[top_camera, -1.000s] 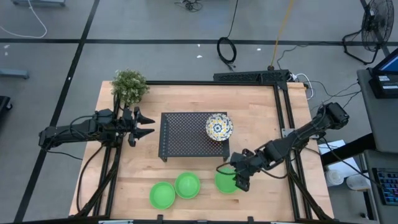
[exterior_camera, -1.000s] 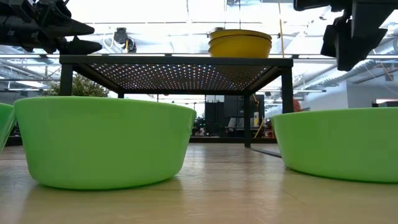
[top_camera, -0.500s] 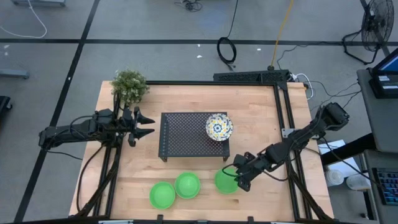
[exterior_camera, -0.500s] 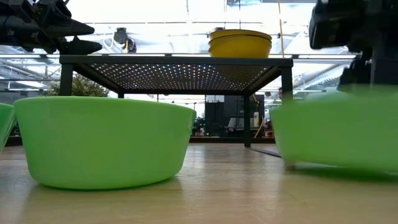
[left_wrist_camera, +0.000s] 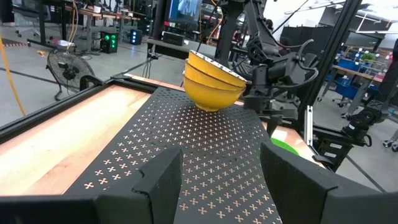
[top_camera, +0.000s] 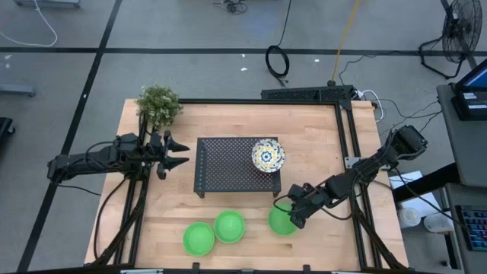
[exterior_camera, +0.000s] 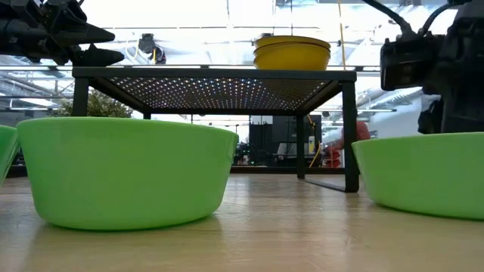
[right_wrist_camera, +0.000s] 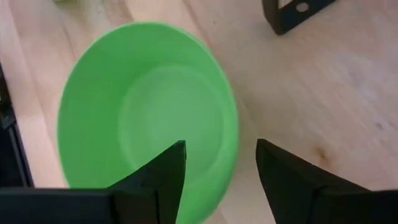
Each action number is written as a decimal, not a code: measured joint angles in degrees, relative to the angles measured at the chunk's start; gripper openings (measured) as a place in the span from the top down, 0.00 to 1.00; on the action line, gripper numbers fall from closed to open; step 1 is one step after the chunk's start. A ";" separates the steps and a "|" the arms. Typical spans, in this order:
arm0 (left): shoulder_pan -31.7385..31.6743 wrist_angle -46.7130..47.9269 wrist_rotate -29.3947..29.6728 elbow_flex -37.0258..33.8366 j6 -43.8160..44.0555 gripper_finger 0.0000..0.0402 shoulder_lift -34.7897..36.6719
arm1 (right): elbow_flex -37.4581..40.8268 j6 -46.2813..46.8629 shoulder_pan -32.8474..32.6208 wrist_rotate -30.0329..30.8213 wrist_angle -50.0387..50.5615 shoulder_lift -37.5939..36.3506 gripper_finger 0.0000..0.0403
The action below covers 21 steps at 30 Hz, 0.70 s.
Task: Pick & Place Mini bowls
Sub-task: Put the right green bowl on the shelf
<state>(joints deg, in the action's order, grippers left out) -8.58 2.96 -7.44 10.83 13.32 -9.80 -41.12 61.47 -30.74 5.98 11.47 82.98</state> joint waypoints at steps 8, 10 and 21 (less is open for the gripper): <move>0.00 0.02 0.00 0.00 0.00 0.46 0.00 | -0.02 3.01 0.00 -4.43 5.08 -0.17 0.71; 0.00 0.00 0.01 0.00 0.00 0.46 0.00 | -0.02 2.34 -0.02 -5.55 5.28 -0.17 0.79; 0.00 0.00 0.01 0.00 0.00 0.46 0.00 | -0.02 -4.93 -2.07 -6.80 0.67 -9.89 0.99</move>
<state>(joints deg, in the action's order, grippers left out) -8.58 2.96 -7.43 10.83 13.32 -9.80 -41.15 56.54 -32.82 -0.82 12.14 73.09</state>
